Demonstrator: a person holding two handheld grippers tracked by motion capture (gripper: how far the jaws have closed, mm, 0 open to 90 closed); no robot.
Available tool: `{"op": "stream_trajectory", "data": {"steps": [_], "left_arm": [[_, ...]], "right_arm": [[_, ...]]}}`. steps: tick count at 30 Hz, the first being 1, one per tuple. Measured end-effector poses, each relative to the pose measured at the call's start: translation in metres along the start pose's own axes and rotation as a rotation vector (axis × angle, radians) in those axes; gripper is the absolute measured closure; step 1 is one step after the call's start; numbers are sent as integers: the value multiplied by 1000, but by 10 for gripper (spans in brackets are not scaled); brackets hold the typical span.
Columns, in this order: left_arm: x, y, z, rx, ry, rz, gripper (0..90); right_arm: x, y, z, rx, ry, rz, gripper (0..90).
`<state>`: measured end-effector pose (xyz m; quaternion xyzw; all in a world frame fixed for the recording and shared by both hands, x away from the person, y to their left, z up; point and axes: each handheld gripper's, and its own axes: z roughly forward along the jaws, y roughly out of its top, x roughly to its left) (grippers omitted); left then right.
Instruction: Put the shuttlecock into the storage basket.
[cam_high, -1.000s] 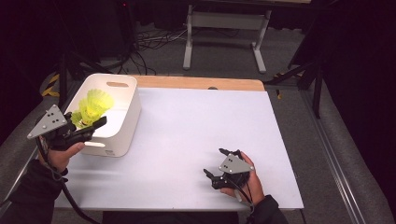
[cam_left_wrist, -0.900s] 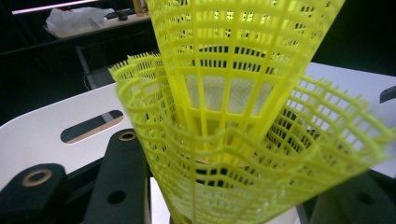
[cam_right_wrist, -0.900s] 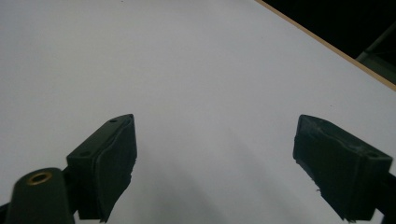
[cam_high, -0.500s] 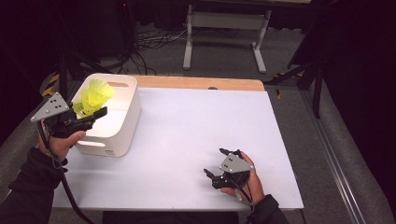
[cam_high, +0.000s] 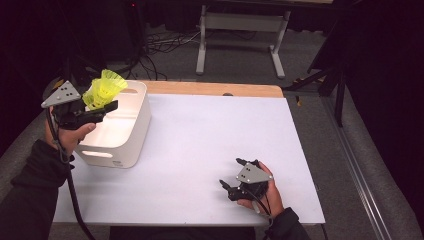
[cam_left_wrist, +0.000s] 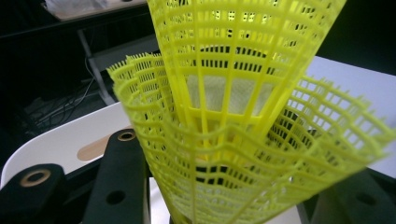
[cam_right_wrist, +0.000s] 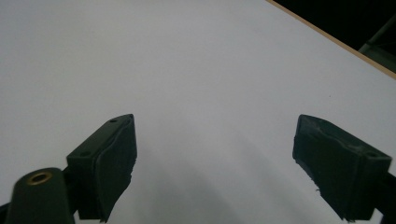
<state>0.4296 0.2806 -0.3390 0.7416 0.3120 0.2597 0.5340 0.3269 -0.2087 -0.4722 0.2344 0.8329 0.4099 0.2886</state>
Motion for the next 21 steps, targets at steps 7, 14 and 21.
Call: {"op": "stream_trajectory", "data": {"steps": [7, 14, 21], "left_arm": [[15, 8, 18, 32, 10, -18, 544], [20, 8, 32, 52, 9, -31, 543], [25, 6, 44, 117, 25, -31, 545]], "right_arm": [[-2, -1, 1, 4, 1, 4, 146], [-2, -1, 2, 6, 8, 6, 147], [0, 0, 3, 7, 14, -7, 147]]}}
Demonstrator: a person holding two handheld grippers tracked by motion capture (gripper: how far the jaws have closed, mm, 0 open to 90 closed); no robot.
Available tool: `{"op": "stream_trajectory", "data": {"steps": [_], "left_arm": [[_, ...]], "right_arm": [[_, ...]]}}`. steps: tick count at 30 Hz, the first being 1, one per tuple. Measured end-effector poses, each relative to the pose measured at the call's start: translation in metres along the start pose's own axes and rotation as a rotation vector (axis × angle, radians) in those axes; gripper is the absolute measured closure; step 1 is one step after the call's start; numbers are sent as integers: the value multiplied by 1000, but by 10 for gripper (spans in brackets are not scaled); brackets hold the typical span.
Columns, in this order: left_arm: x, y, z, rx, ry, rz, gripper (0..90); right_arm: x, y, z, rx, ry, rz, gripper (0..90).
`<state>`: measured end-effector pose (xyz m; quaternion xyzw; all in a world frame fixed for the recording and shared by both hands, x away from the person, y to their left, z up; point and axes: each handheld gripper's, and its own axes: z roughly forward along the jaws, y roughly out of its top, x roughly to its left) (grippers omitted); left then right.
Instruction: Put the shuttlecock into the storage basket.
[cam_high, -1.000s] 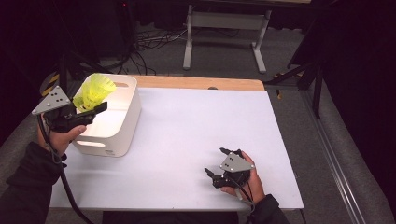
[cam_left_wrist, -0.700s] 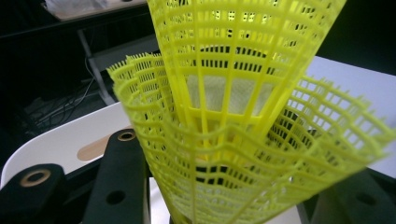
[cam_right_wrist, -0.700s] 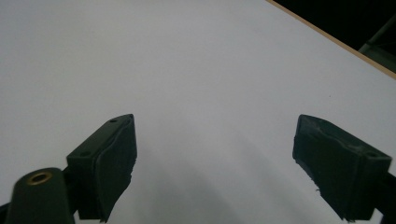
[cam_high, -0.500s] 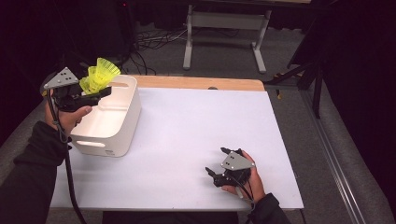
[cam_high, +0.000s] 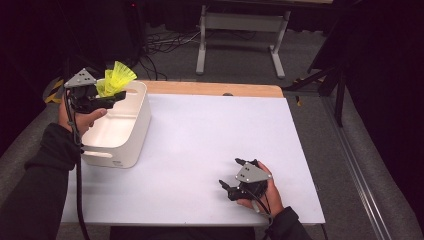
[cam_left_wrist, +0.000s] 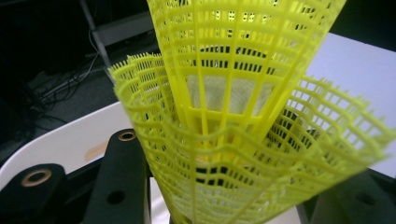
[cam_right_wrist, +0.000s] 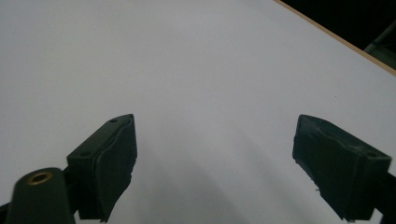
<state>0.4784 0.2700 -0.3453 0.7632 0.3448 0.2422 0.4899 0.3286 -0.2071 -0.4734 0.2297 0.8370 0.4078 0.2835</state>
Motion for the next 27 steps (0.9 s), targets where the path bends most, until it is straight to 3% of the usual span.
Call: {"op": "stream_trajectory", "data": {"steps": [12, 16, 20, 21, 27], "left_arm": [[6, -2, 18, 113, 19, 22, 550], [10, -2, 26, 186, 31, 36, 551], [13, -3, 29, 200, 26, 36, 552], [15, -3, 28, 203, -1, 20, 552], [26, -9, 28, 246, 12, 1, 551]], "right_arm": [[3, 1, 6, 14, 16, -15, 149], [2, 2, 8, 14, 20, -12, 149], [2, 2, 10, 14, 25, -13, 149], [2, 2, 11, 18, 28, -14, 149], [2, 3, 11, 18, 17, -19, 149]]}}
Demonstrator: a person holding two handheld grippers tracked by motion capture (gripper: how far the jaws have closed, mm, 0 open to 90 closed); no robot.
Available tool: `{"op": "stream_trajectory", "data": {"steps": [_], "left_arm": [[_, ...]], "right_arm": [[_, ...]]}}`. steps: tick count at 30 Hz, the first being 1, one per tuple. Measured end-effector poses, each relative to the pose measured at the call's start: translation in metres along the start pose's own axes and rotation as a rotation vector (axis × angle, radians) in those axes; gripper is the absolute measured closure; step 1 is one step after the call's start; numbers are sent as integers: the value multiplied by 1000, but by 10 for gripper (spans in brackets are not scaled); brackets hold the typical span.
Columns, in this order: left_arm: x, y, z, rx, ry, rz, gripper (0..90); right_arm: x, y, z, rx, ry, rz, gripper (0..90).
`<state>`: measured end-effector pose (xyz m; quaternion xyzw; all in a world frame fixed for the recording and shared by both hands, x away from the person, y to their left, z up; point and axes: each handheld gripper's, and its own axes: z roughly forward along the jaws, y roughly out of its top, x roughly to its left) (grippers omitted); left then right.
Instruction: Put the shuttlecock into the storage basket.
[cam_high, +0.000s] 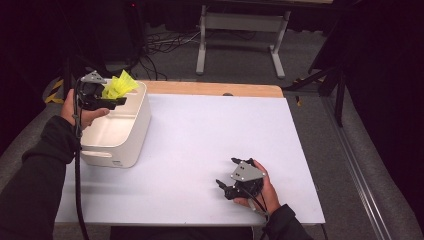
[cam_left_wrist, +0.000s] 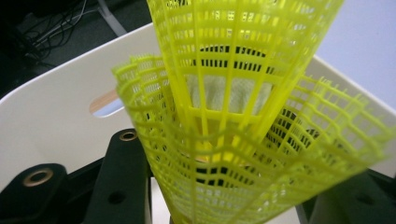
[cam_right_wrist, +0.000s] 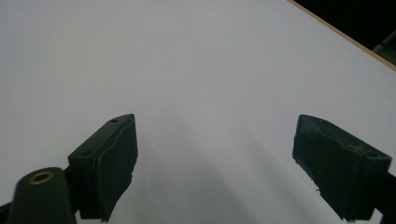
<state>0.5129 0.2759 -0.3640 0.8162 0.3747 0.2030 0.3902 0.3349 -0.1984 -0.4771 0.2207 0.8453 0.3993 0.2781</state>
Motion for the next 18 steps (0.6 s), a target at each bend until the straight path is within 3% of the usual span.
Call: {"op": "stream_trajectory", "data": {"steps": [7, 11, 15, 18], "left_arm": [[3, -1, 5, 61, 11, -3, 551], [-2, 0, 10, 85, 7, -8, 551], [-7, 2, 15, 129, 10, 16, 550], [-7, 1, 16, 149, 13, 4, 549]], "right_arm": [[-3, 0, -2, -11, -9, 16, 149], [-5, -1, -2, -12, -7, 23, 150], [-3, 0, -2, -12, 1, 24, 150], [-3, 0, -2, -12, 2, 23, 150]]}}
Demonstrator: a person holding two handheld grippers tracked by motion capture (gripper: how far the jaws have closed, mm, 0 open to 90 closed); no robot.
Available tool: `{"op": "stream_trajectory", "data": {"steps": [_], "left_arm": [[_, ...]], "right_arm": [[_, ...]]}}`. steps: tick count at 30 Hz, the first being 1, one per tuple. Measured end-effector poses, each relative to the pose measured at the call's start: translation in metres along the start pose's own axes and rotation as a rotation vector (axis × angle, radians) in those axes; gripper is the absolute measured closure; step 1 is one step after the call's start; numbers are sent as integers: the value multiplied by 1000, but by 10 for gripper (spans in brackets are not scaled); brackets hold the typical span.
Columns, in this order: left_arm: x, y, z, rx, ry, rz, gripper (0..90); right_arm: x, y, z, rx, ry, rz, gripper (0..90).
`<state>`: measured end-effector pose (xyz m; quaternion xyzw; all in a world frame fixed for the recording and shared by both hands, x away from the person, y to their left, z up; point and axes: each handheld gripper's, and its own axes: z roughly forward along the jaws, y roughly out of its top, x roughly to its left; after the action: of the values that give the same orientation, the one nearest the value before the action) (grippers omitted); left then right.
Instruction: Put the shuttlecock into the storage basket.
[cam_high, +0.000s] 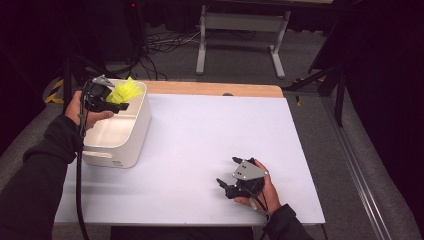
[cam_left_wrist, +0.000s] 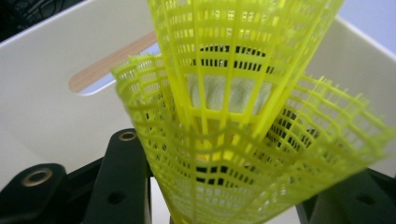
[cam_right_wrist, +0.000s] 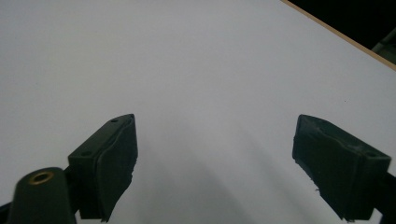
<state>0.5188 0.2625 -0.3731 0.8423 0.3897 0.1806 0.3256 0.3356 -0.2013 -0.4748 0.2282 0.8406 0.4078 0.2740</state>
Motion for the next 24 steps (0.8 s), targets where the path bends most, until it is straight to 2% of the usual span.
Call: {"op": "stream_trajectory", "data": {"steps": [3, 7, 13, 17, 20, 22, 24], "left_arm": [[1, -1, 1, 4, 2, -13, 549], [0, 0, 5, 36, 5, -1, 548], [1, 0, 5, 45, 12, -5, 548], [1, 0, 9, 72, 14, -4, 540], [1, 0, 11, 93, 17, -10, 489], [-1, 1, 15, 132, 23, -9, 344], [-1, 1, 16, 147, 26, -8, 278]], "right_arm": [[0, 1, -1, -6, 6, 4, 150], [0, 1, -1, -7, 5, 7, 150], [0, 1, 0, -4, 10, 12, 151], [0, 1, 0, -5, 14, 14, 151], [0, 1, 0, -5, 15, 14, 151], [0, 1, 0, -5, 19, 17, 150], [0, 0, 0, -5, 18, 17, 149]]}}
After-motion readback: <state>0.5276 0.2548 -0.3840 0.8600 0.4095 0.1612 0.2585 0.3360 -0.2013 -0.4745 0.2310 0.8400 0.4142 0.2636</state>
